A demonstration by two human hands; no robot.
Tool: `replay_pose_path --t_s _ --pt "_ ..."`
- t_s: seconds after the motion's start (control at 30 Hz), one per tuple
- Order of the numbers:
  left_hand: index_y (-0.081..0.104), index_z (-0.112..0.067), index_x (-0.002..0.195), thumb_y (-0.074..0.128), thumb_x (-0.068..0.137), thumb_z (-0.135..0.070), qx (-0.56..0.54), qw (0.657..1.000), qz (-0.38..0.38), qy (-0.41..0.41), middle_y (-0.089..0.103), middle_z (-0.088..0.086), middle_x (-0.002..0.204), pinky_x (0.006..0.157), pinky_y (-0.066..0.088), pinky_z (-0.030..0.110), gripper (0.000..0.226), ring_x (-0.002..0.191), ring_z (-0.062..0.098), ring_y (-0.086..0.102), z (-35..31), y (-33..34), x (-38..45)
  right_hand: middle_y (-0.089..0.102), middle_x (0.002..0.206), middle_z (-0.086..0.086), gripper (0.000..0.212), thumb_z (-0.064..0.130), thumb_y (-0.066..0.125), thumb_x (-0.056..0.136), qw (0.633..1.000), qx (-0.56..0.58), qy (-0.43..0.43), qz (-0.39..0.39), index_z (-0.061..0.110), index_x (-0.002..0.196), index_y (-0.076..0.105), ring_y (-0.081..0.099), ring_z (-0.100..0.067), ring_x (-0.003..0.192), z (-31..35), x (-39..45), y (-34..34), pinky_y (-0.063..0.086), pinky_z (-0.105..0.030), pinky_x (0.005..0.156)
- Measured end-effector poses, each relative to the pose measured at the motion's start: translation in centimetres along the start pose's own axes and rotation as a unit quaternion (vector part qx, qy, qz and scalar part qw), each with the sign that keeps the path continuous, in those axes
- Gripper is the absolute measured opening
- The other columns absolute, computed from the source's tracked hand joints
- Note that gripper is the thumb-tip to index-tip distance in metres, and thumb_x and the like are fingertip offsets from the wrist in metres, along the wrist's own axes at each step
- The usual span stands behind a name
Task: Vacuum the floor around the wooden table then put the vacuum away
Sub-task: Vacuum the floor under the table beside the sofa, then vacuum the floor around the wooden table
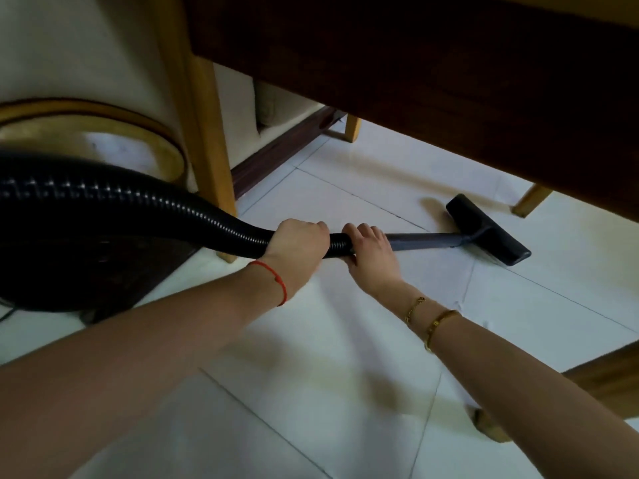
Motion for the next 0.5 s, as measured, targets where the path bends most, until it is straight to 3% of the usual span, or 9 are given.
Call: replay_pose_path --t_s 0.1,0.23,0.33,0.5 --pt "0.05 -0.012 0.114 0.046 0.097 -0.021 -0.032 0.999 -0.01 -0.031 0.065 0.002 0.104 0.066 0.034 0.027 0.02 0.092 0.02 0.065 2.8 -1.7 -3.2 0.056 0.108 -0.009 0.029 0.021 0.059 0.091 0.998 0.024 -0.043 0.045 0.013 0.117 0.051 0.046 -0.027 0.103 3.8 0.4 -0.7 0.038 -0.037 0.093" --pt "0.052 -0.011 0.116 0.047 0.098 -0.023 -0.036 0.997 0.022 -0.067 0.064 0.004 0.107 0.073 0.041 0.029 0.022 0.098 0.022 0.062 5.8 -4.7 -7.2 0.061 0.096 -0.012 0.023 0.016 0.069 0.083 0.989 0.055 -0.1 0.09 0.01 0.102 0.057 0.052 -0.031 0.09 8.8 0.6 -2.6 0.039 -0.035 0.08" --pt "0.051 -0.011 0.115 0.051 0.097 -0.026 -0.039 0.99 0.083 -0.108 0.065 0.002 0.101 0.058 0.036 0.026 0.023 0.091 0.019 0.064 7.8 -6.6 -9.5 0.063 0.087 -0.01 0.022 0.019 0.073 0.079 0.98 0.072 -0.137 0.121 0.011 0.095 0.059 0.056 -0.03 0.081 12.5 0.5 -4.7 0.043 -0.037 0.077" --pt "0.05 -0.011 0.116 0.05 0.096 -0.026 -0.067 0.983 0.11 -0.133 0.064 0.003 0.106 0.076 0.044 0.028 0.025 0.096 0.019 0.064 11.0 -11.0 -14.0 0.064 0.086 -0.007 0.029 0.019 0.075 0.071 0.968 0.101 -0.164 0.16 0.014 0.096 0.062 0.058 -0.027 0.082 18.7 -0.2 -9.1 0.046 -0.041 0.08"
Point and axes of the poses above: each hand's wrist, its own x-axis towards the middle knuckle, its own y-axis out of the palm, z = x × y, the point moved 6 cm from there along x, towards the middle knuckle
